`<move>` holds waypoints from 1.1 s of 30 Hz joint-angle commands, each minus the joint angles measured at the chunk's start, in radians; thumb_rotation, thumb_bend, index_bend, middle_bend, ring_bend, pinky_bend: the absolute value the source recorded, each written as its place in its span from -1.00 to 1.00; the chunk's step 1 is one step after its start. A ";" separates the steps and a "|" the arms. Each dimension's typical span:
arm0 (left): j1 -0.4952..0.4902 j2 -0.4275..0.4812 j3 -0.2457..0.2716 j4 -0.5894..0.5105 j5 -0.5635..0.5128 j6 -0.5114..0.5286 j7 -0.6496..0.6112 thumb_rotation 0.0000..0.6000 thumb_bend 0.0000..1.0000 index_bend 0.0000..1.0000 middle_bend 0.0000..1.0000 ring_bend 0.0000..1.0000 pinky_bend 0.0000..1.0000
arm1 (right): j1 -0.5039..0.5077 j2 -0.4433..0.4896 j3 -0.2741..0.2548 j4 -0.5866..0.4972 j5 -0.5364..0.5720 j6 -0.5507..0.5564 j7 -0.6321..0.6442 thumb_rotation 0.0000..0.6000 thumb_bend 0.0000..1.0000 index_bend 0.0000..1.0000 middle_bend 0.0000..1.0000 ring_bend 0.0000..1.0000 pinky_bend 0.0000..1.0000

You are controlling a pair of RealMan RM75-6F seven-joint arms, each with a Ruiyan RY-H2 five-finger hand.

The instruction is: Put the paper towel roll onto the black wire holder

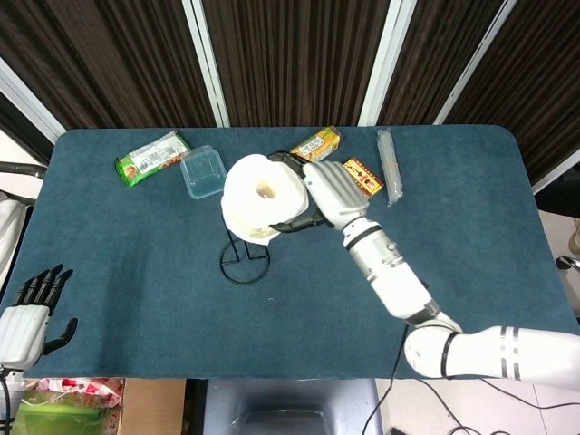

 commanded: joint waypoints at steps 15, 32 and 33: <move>0.001 0.008 -0.003 -0.001 -0.006 0.001 -0.015 1.00 -0.17 -1.00 -1.00 -1.00 -0.79 | 0.178 -0.054 0.026 -0.012 0.266 0.093 -0.155 1.00 -0.41 0.51 0.31 0.36 0.15; 0.008 0.003 -0.008 0.005 -0.004 0.023 -0.016 1.00 -0.17 -1.00 -1.00 -1.00 -0.79 | 0.269 -0.145 -0.010 0.084 0.351 0.094 -0.206 1.00 -0.40 0.49 0.30 0.36 0.15; 0.009 0.004 -0.007 0.005 -0.004 0.024 -0.016 1.00 -0.17 -1.00 -1.00 -1.00 -0.79 | 0.273 -0.148 -0.014 0.086 0.357 0.096 -0.214 1.00 -0.40 0.49 0.30 0.36 0.15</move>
